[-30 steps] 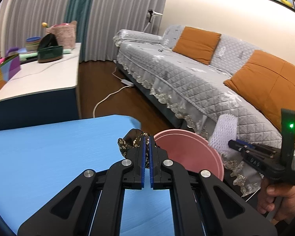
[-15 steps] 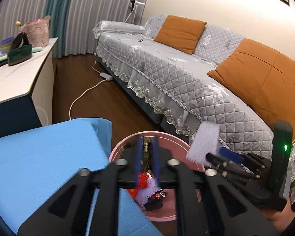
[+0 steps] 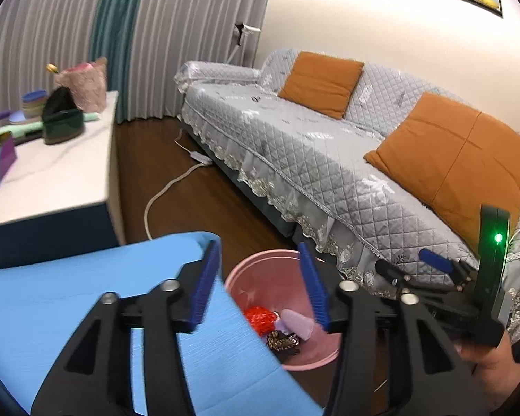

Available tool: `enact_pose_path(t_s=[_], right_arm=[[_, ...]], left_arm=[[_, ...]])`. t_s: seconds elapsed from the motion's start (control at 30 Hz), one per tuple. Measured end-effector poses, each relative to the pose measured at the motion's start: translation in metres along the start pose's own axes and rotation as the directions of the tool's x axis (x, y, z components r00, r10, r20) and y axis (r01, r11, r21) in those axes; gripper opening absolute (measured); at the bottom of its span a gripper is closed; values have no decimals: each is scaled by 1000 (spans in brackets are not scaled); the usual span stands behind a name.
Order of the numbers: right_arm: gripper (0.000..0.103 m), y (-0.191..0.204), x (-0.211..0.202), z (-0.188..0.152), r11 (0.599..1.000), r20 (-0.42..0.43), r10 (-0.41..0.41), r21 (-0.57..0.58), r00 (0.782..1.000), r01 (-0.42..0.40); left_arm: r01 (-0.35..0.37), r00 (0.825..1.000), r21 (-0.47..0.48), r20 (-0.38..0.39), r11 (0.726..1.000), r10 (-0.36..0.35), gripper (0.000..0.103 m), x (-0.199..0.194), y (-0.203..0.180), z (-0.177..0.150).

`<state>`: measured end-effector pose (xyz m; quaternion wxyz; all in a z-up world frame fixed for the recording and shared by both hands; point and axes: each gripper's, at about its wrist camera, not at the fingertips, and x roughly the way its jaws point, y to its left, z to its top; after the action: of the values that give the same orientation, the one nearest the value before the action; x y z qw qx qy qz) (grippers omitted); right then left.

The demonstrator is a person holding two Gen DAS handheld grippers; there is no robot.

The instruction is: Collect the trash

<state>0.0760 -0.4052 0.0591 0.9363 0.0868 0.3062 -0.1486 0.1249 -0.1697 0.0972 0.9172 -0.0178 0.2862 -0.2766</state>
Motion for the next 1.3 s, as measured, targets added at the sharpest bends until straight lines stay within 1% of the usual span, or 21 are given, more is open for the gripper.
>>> enact_pose_path(t_s=[0.07, 0.1, 0.13, 0.17, 0.23, 0.27, 0.33, 0.4, 0.47, 0.53, 0.63, 0.73, 0.87, 0.97, 1.03, 1.17, 1.2, 1.3], right_arm=[[98, 13, -25, 6, 1000, 40, 30, -1, 999, -30], [98, 17, -33, 6, 999, 54, 39, -6, 998, -39], [98, 25, -47, 3, 998, 73, 54, -23, 996, -53], [98, 31, -55, -1, 997, 82, 65, -39, 995, -62], [98, 42, -70, -15, 994, 92, 87, -77, 992, -80], [98, 48, -77, -24, 991, 87, 97, -99, 991, -89], [98, 58, -83, -40, 988, 56, 98, -128, 994, -90], [98, 65, -86, -52, 988, 12, 76, -134, 997, -74], [98, 69, -91, -65, 989, -24, 92, -110, 995, -95], [98, 73, -97, -75, 989, -37, 98, -106, 994, -101], [98, 79, -107, -90, 988, -36, 96, -114, 995, -99], [98, 88, -114, -104, 984, -49, 109, -138, 993, -115], [98, 104, -125, -117, 976, -45, 112, -184, 993, -119], [98, 111, -133, -121, 971, -18, 120, -208, 993, -121], [98, 117, -132, -124, 965, -21, 134, -225, 991, -135], [98, 126, -129, -129, 960, -33, 132, -244, 991, -137], [98, 127, -129, -129, 960, -32, 133, -246, 991, -137], [98, 131, -127, -130, 956, -34, 133, -260, 991, -137]], left_arm=[[-13, 1000, -3, 15, 1000, 13, 70, -20, 8, -1], [-27, 999, 0, 21, 1000, 27, 73, -31, 12, -3], [-44, 999, 2, 25, 999, 44, 79, -41, 17, -5], [-74, 997, 0, 29, 997, 74, 82, -53, 25, -9], [-111, 993, -14, 34, 994, 112, 85, -70, 37, -18], [-132, 991, -22, 36, 991, 133, 89, -78, 43, -23], [-190, 980, -48, 48, 981, 192, 92, -98, 56, -38], [-239, 968, -70, 54, 968, 243, 92, -112, 66, -52], [-297, 951, -91, 54, 950, 303, 92, -124, 73, -70], [-326, 941, -111, 52, 939, 334, 92, -132, 78, -83], [-361, 928, -137, 41, 922, 369, 92, -146, 83, -107], [-378, 923, -141, 17, 915, 384, 92, -155, 79, -124], [-375, 924, -96, 38, 922, 380, 92, -166, 65, -135], [-366, 927, -79, 54, 927, 371, 92, -176, 56, -141], [-355, 932, -85, 50, 931, 360, 92, -181, 53, -150], [-369, 926, -127, 29, 921, 375, 92, -183, 57, -168], [-380, 923, -128, 15, 916, 385, 92, -179, 60, -170], [-409, 910, -151, 6, 900, 415, 92, -177, 68, -172]])
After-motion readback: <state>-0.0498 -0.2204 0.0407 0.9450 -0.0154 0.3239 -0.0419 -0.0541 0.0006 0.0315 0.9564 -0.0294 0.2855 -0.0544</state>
